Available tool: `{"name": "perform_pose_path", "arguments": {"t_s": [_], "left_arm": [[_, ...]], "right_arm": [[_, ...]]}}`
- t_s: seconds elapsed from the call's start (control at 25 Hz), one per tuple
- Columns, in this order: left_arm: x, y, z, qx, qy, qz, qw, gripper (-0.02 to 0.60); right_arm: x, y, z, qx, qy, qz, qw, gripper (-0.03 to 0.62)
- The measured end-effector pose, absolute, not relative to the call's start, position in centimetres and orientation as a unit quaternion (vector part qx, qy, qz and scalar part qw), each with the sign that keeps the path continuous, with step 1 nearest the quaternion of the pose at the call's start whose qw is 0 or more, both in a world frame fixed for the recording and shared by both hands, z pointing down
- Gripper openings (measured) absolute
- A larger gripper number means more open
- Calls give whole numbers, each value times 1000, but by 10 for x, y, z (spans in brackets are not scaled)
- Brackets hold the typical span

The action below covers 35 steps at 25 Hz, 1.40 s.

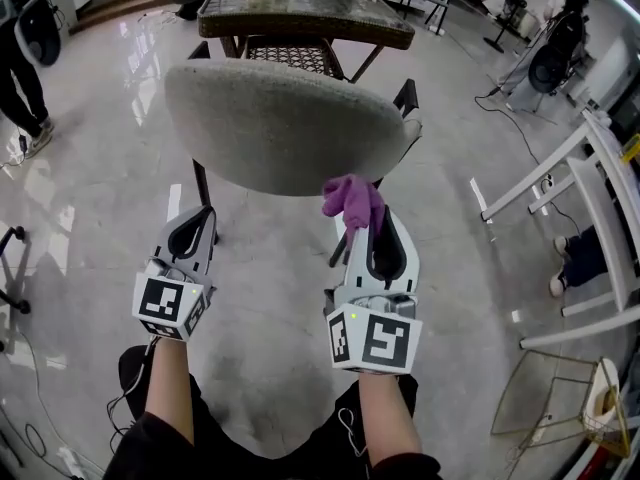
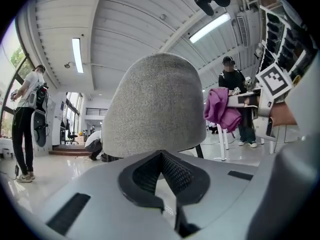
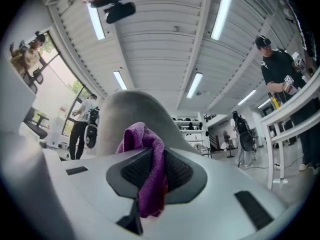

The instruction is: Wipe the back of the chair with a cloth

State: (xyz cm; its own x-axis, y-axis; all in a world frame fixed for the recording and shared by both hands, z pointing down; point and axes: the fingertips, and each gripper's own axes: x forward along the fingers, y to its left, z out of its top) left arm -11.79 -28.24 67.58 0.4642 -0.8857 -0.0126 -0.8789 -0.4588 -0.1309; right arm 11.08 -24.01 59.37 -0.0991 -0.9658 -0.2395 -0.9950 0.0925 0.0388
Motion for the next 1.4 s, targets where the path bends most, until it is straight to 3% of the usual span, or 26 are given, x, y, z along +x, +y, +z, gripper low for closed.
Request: {"name": "perform_pose_path", "arguments": {"t_s": [0.24, 0.4, 0.64, 0.92, 1.4], "left_arm": [[-156, -280, 687, -840, 539, -24, 47, 9], [-191, -277, 694, -831, 554, -36, 44, 9], [-254, -266, 696, -809, 584, -57, 44, 9], [-277, -266, 701, -799, 596, -65, 37, 9], [-176, -281, 710, -846, 528, -61, 45, 9]], "right_arm": [[-17, -233, 609, -568, 806, 151, 70, 75], [-90, -258, 641, -540, 838, 75, 12, 75], [-144, -302, 634, -554, 827, 40, 84, 75], [-119, -320, 646, -589, 804, 24, 83, 75], [-27, -288, 649, -616, 785, 59, 39, 75]]}}
